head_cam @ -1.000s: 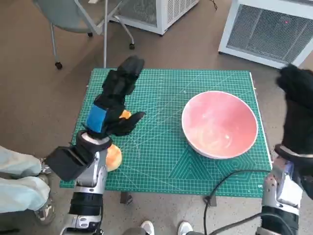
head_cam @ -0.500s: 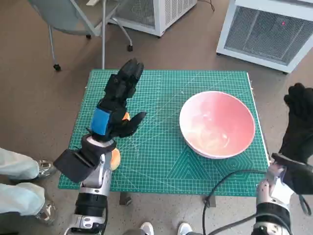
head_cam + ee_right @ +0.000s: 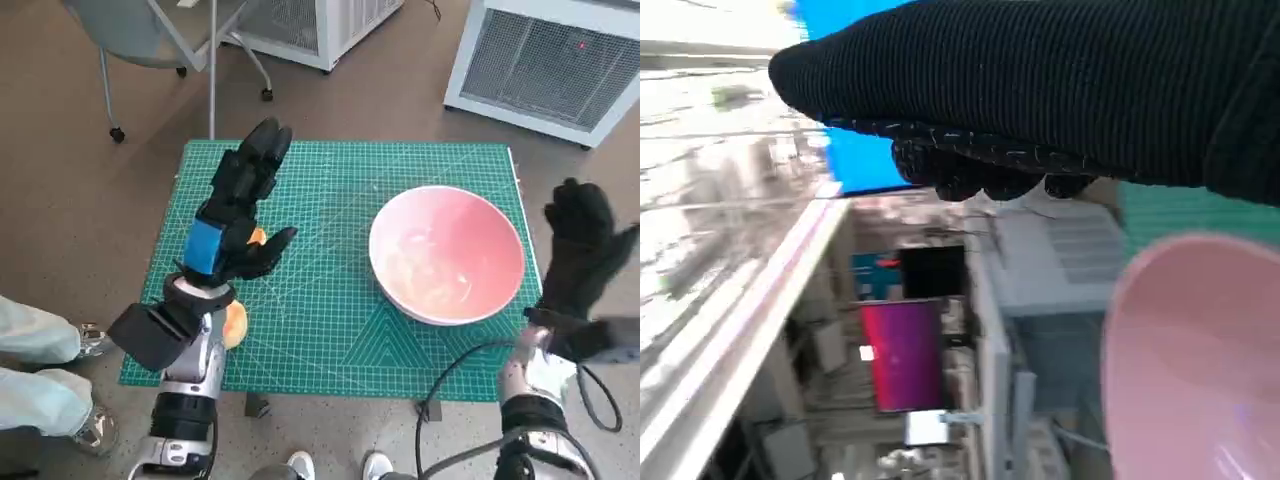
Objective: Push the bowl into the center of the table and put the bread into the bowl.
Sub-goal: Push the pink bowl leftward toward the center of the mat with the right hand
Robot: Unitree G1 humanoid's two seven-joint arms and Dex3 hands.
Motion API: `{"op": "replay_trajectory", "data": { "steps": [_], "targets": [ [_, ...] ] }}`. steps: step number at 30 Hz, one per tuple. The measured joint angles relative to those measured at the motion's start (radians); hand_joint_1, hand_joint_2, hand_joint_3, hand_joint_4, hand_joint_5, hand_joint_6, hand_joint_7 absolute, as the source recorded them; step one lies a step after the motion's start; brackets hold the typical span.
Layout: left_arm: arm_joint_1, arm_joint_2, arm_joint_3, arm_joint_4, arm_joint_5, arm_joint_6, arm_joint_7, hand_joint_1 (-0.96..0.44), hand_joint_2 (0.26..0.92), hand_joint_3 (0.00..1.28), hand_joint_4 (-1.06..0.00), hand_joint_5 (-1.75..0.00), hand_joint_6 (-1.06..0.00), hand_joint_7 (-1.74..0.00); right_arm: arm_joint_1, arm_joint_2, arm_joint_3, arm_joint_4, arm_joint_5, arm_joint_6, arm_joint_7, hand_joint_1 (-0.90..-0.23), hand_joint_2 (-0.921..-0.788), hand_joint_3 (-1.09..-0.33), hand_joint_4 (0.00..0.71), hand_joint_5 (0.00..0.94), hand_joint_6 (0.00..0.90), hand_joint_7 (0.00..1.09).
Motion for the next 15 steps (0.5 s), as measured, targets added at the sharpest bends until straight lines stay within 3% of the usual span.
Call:
{"op": "replay_trajectory", "data": {
  "steps": [7, 15],
  "targets": [
    [0.009, 0.016, 0.000, -0.017, 0.000, 0.010, -0.002, -0.52, 0.921, 0.34, -0.22, 0.00, -0.13, -0.29, -0.035, 0.032, 0.003, 0.059, -0.009, 0.069, -0.031, -0.548, -0.921, -0.883, 0.249, 0.026, 0.167, 0.59],
    [0.040, 0.028, 0.001, -0.055, 0.001, 0.018, -0.002, -0.53, 0.921, 0.34, -0.22, 0.00, -0.13, -0.28, -0.070, 0.066, 0.000, 0.098, -0.008, 0.169, -0.042, -0.538, -0.921, -0.882, 0.295, 0.018, 0.220, 0.49]
  ]
}}
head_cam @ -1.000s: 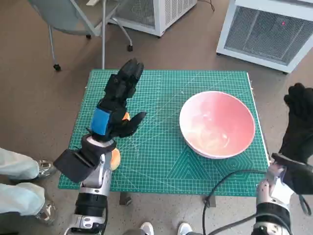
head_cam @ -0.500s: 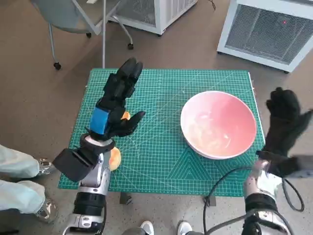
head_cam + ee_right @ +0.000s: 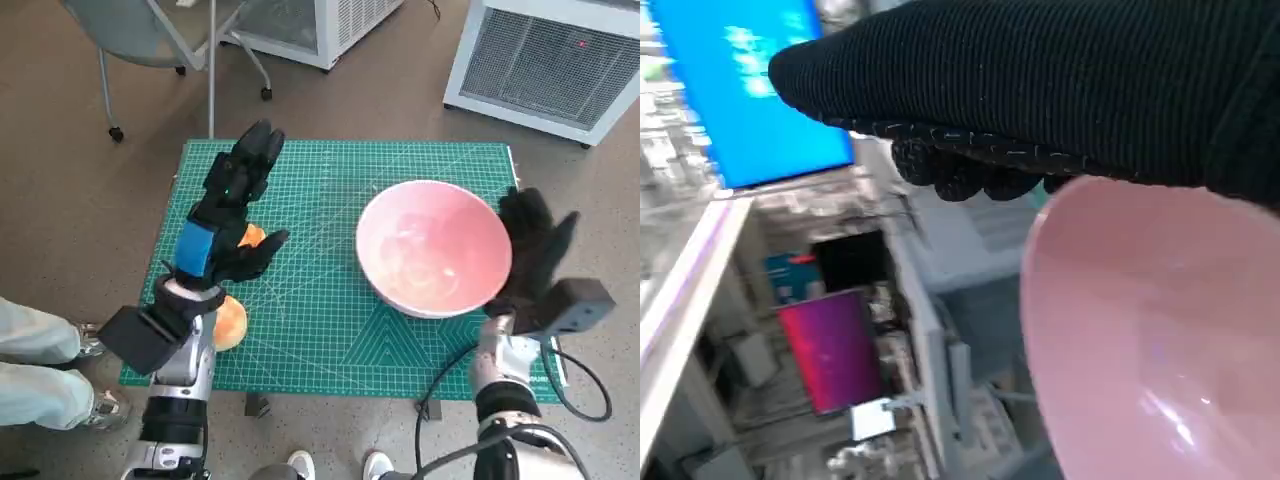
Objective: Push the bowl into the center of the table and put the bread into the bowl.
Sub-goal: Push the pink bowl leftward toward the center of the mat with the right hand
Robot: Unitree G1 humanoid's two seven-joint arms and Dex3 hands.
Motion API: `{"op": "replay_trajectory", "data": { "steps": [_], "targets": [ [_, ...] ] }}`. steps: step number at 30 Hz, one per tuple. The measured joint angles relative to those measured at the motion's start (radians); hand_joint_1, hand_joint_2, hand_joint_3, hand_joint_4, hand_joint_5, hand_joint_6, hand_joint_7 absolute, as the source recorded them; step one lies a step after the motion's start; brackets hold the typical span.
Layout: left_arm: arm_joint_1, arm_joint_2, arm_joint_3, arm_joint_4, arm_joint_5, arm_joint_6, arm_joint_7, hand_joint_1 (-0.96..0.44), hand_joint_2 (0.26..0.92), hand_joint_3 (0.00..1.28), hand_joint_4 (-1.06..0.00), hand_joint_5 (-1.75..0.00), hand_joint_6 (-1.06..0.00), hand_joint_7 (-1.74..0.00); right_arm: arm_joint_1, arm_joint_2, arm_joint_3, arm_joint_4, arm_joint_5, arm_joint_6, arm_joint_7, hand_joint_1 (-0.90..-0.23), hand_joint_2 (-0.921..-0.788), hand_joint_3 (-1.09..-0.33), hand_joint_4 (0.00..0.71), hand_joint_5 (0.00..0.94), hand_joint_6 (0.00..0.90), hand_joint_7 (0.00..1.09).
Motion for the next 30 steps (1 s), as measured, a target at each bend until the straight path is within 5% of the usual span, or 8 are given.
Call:
{"op": "replay_trajectory", "data": {
  "steps": [13, 30],
  "targets": [
    [0.042, 0.023, 0.003, -0.057, 0.009, 0.011, 0.020, -0.54, 0.921, 0.34, -0.23, -0.01, -0.14, -0.26, -0.045, 0.031, -0.010, 0.018, 0.001, 0.103, -0.002, -0.525, -0.921, -0.891, 0.338, 0.010, 0.282, 0.41],
    [0.081, 0.033, 0.004, -0.101, 0.019, 0.024, 0.054, -0.54, 0.921, 0.34, -0.23, 0.00, -0.15, -0.24, -0.087, 0.101, 0.012, 0.026, -0.017, 0.158, -0.002, -0.523, -0.921, -0.898, 0.339, 0.004, 0.311, 0.39]
  ]
}}
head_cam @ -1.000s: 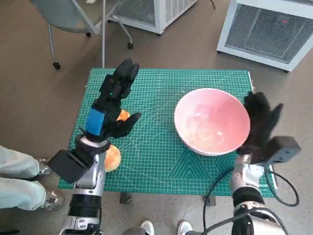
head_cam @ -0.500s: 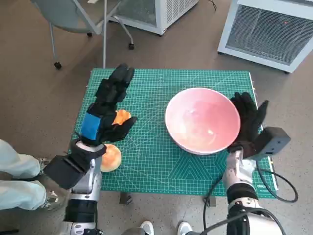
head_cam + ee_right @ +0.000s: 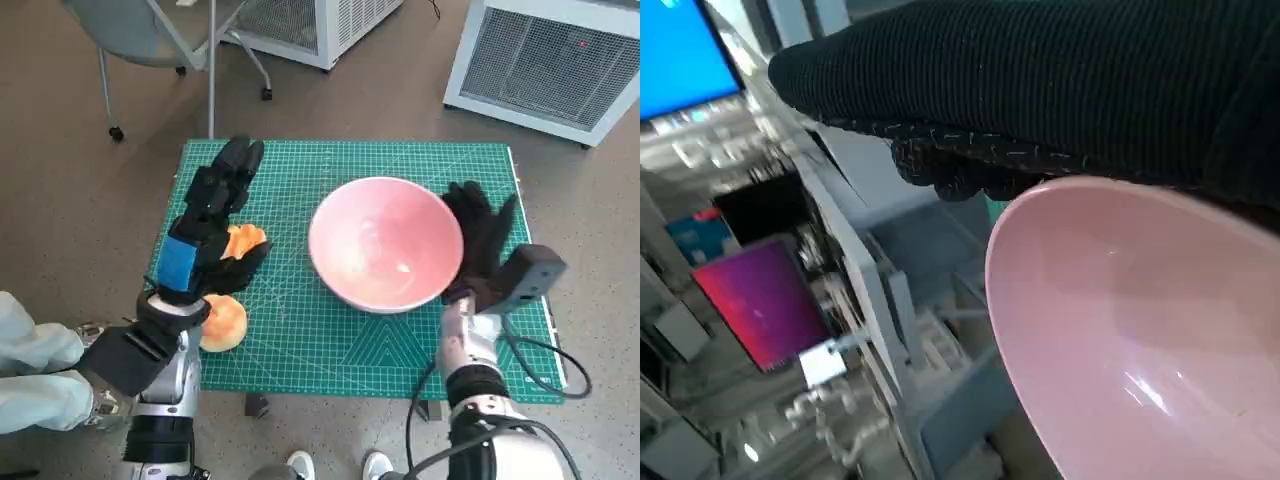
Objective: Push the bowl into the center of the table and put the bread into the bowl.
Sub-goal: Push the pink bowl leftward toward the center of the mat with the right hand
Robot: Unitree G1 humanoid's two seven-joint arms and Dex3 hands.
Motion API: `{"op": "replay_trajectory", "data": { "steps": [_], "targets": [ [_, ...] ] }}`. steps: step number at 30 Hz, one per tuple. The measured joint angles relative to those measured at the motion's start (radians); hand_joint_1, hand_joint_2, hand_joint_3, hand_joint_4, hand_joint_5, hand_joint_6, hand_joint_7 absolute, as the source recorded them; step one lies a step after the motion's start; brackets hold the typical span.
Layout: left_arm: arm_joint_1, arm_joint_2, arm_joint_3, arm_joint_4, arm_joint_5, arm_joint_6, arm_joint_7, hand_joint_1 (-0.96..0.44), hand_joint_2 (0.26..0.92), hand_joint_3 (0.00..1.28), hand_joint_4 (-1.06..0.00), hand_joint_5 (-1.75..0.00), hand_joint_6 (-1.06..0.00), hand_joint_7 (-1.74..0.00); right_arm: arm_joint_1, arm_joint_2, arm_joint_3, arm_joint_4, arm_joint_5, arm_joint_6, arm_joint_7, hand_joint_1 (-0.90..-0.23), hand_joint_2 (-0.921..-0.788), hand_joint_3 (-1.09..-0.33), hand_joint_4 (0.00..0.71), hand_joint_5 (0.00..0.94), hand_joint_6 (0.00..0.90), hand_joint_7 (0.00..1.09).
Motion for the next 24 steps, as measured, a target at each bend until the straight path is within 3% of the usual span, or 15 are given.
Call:
{"op": "replay_trajectory", "data": {
  "steps": [5, 19, 24],
  "targets": [
    [0.010, 0.000, 0.000, -0.007, 0.008, 0.006, 0.012, -0.54, 0.921, 0.34, -0.23, 0.00, -0.15, -0.23, -0.008, 0.011, 0.017, 0.002, -0.024, 0.015, 0.000, -0.525, -0.921, -0.886, 0.349, 0.008, 0.317, 0.39],
    [0.021, 0.002, 0.000, -0.019, 0.022, 0.008, 0.026, -0.53, 0.921, 0.35, -0.23, 0.00, -0.16, -0.21, -0.016, 0.021, 0.032, 0.004, -0.056, 0.036, 0.000, -0.542, -0.921, -0.873, 0.364, 0.011, 0.339, 0.38],
    [0.021, 0.002, 0.000, -0.019, 0.022, 0.009, 0.027, -0.53, 0.921, 0.35, -0.24, 0.00, -0.16, -0.20, -0.023, 0.020, 0.032, 0.004, -0.059, 0.047, 0.001, -0.573, -0.921, -0.836, 0.359, 0.006, 0.341, 0.37]
  ]
}}
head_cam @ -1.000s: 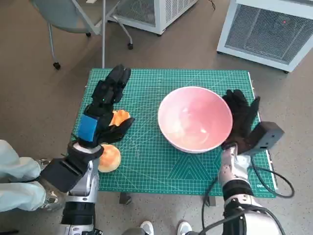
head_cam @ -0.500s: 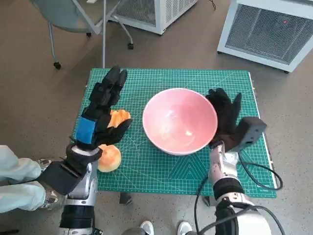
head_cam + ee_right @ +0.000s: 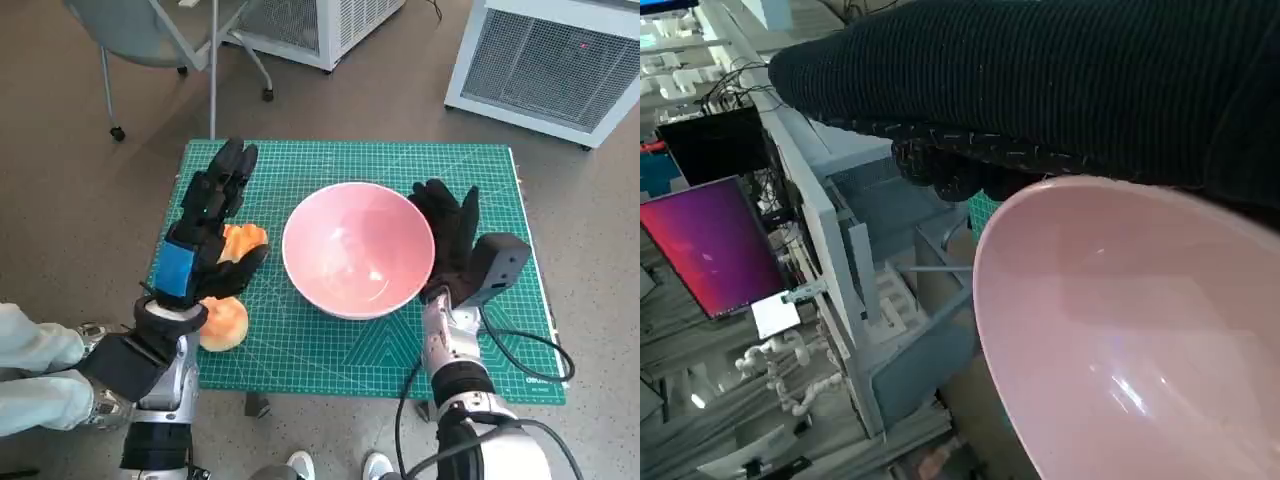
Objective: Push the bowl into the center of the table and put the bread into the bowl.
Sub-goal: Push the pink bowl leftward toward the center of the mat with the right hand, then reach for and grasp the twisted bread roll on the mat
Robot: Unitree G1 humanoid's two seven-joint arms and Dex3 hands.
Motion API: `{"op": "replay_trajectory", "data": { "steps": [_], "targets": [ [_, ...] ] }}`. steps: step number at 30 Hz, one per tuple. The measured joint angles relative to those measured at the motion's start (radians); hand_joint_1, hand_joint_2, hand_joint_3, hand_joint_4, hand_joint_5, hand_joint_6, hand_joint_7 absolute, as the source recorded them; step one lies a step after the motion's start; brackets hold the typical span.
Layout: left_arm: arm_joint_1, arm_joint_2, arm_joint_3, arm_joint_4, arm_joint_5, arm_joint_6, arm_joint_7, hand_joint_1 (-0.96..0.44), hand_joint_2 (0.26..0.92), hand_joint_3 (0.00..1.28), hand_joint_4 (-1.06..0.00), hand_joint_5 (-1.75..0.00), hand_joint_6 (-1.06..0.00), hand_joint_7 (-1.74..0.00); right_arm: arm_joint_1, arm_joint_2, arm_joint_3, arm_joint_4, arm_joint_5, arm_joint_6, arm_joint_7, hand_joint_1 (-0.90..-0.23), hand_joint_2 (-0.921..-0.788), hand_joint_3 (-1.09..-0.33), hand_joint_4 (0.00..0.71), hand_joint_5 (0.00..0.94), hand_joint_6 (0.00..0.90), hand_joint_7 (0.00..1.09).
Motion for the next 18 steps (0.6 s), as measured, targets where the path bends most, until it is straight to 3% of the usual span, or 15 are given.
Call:
{"op": "replay_trajectory", "data": {
  "steps": [8, 12, 15, 18],
  "targets": [
    [0.000, 0.002, 0.003, 0.000, -0.002, 0.002, 0.000, -0.53, 0.921, 0.35, -0.24, 0.00, -0.17, -0.19, -0.007, -0.032, 0.006, -0.007, -0.008, -0.014, 0.012, -0.552, -0.921, -0.873, 0.337, 0.000, 0.312, 0.35],
    [0.000, 0.006, 0.008, 0.004, -0.006, 0.002, -0.001, -0.53, 0.921, 0.36, -0.24, 0.00, -0.17, -0.18, -0.009, -0.055, 0.005, -0.021, -0.008, -0.064, 0.021, -0.540, -0.921, -0.897, 0.322, 0.000, 0.293, 0.34],
    [-0.002, 0.010, 0.016, 0.017, -0.008, 0.002, -0.001, -0.53, 0.921, 0.36, -0.24, 0.00, -0.17, -0.18, -0.015, -0.068, 0.002, -0.045, -0.002, -0.123, 0.037, -0.563, -0.921, -0.868, 0.296, 0.001, 0.282, 0.35],
    [-0.005, 0.011, 0.022, 0.031, -0.008, 0.002, -0.001, -0.53, 0.921, 0.36, -0.24, -0.01, -0.18, -0.18, -0.021, -0.078, -0.002, -0.073, 0.006, -0.186, 0.068, -0.596, -0.921, -0.839, 0.283, 0.000, 0.241, 0.42]
  ]
}}
